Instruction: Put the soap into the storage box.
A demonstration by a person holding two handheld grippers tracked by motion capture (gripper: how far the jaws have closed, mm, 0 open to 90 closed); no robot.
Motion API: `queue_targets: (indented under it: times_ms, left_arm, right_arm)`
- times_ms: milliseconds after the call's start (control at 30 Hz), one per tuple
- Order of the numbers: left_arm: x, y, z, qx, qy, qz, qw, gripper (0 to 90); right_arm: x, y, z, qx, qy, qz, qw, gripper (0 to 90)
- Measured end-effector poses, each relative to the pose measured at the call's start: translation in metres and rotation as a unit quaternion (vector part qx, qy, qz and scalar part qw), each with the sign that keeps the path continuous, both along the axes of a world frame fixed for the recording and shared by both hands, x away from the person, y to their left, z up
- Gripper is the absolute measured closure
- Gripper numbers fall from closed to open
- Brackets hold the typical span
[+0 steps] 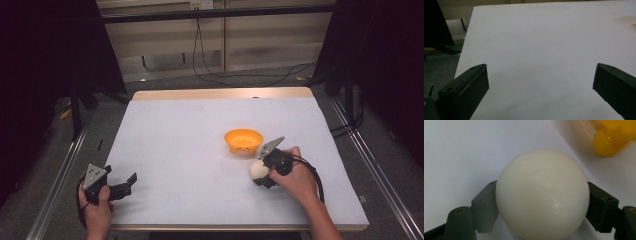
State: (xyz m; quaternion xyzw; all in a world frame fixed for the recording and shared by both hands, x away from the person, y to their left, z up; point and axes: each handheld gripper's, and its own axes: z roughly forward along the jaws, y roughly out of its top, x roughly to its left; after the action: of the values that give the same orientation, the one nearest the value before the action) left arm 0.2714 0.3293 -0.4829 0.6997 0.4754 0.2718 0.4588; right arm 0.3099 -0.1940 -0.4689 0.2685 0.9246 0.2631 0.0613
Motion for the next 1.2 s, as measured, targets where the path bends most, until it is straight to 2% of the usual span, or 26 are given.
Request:
queue_targets:
  times_ms: [233,433,967,1067,1100,1200]
  left_arm:
    - [0.0,0.0,0.0,-0.001,0.001,-0.001,1.0,0.0]
    - [0.0,0.0,0.0,0.0,0.001,0.0,1.0,0.0]
    - [0.0,0.0,0.0,-0.003,0.0,-0.004,1.0,0.0]
    - [0.0,0.0,0.0,-0.001,-0.001,-0.004,1.0,0.0]
    - [0.0,0.0,0.0,-0.001,-0.001,-0.004,1.0,0.0]
    - [0.0,0.0,0.0,-0.001,0.0,-0.004,1.0,0.0]
  right_arm:
    - [0.0,0.001,0.001,-0.006,0.0,-0.003,1.0,23.1]
    - [0.001,-0.003,0.007,0.003,0.001,-0.011,0.9999,23.2]
    - [0.006,-0.005,0.014,0.006,0.0,0.008,0.9999,23.1]
    - [0.006,-0.005,0.016,0.008,0.006,0.003,0.9999,23.1]
    - [0.007,-0.006,0.016,0.009,-0.002,0.007,0.9999,23.1]
    - [0.008,-0.007,0.019,0.01,0.0,0.005,0.9999,23.1]
